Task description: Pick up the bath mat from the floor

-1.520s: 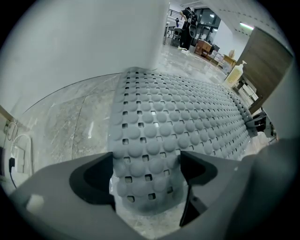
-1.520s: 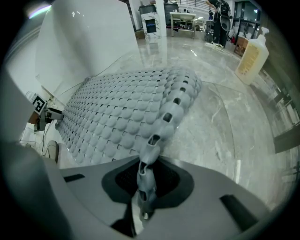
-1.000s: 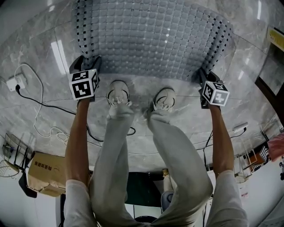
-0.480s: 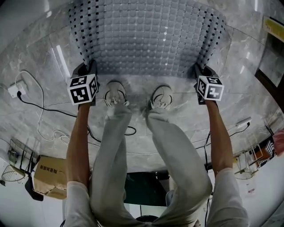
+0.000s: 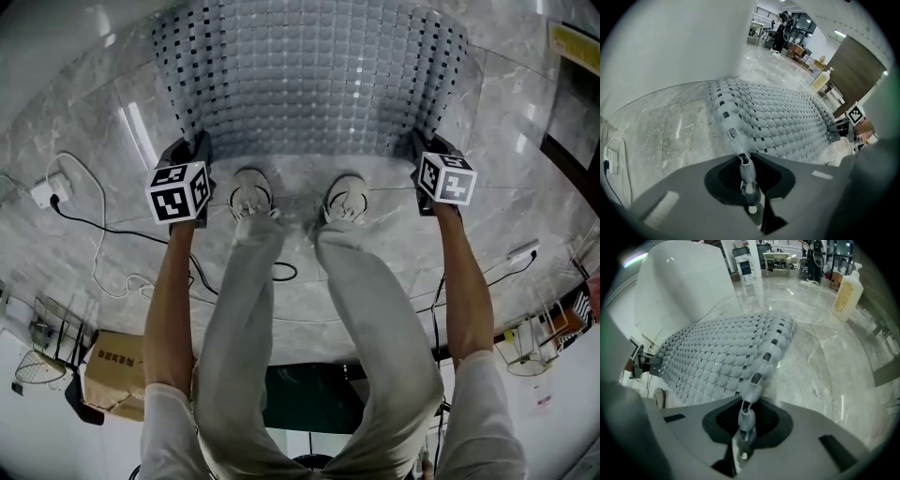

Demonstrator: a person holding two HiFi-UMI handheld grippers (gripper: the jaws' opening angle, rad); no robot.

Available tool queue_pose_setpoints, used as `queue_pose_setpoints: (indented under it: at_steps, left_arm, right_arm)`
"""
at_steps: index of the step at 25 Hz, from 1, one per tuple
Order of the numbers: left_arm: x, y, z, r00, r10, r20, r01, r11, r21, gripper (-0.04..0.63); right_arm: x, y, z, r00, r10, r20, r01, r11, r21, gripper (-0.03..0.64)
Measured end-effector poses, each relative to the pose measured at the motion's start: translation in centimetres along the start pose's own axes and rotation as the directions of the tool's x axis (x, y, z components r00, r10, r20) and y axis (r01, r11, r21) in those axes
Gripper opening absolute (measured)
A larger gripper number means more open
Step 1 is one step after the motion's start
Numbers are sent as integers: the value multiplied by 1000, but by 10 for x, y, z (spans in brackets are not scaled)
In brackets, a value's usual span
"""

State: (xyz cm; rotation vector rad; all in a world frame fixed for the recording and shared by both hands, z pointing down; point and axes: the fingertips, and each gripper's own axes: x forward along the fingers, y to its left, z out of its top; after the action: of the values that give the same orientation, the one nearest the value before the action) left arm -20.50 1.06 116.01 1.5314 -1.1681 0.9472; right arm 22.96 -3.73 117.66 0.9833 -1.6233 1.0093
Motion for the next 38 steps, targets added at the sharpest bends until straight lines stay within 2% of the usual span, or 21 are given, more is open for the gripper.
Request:
queue_pose_setpoints:
  at_steps: [18,29,38]
  left_arm:
    - [-78,-63,43,993,-119,-7,119,992,45,48]
    - [-117,-94,75,988,-156,20,155,987,49,48]
    - [-160,-121,108,982,-179,53,176,983,57,48]
  right_arm:
    - [-93,59,51,993,103,64,-103,995,-9,51]
    - [-142,99,95,980,164,113,-157,985,-71,51]
    - [-196,117,123,969,185,161,-177,982,-64,51]
